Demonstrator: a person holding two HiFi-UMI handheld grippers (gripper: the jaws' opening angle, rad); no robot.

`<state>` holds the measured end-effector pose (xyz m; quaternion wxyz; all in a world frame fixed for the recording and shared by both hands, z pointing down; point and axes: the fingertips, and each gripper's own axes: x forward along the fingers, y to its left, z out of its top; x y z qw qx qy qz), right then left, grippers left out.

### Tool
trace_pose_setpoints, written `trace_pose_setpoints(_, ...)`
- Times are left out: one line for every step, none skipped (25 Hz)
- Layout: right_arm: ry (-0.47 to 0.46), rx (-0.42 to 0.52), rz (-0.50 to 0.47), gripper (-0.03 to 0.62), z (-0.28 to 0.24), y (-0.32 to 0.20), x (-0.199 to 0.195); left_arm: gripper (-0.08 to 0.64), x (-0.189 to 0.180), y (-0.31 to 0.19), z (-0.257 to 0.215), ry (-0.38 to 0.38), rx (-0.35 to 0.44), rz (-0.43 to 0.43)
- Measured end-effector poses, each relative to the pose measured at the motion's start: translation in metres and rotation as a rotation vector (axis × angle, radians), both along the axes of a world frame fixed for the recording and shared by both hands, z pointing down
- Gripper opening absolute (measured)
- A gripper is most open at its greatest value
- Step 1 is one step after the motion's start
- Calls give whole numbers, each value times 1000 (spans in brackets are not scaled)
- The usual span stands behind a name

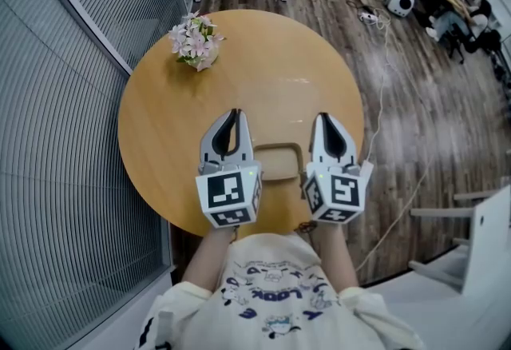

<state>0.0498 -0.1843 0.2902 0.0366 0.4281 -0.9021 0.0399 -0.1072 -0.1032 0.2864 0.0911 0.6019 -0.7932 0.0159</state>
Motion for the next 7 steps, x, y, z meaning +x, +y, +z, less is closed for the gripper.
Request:
trace_pose_setpoints(0, 0, 0, 17, 0, 0, 0, 21, 0, 0, 0, 0, 0, 0)
trace_pose_setpoints(1, 1, -2, 17, 0, 0, 0, 21, 0, 0, 0, 0, 0, 0)
trace_pose_setpoints(0, 4, -5, 17, -1, 0, 1, 21, 1, 0, -1, -1, 0, 0)
trace_pose_setpoints(0, 7, -9, 17, -3, 1, 2, 21, 3, 0, -2, -1, 0, 1)
trace_pose_setpoints(0, 9, -13, 17, -4, 1, 3, 21, 5, 1, -3, -1, 0, 1)
trace_pose_setpoints(0, 11, -16, 17, -5, 2, 5, 21, 6, 1, -3, 0, -1, 1)
trace_pose_setpoints(0, 12, -20, 18, -6, 2, 6, 21, 8, 2, -4, 0, -2, 0)
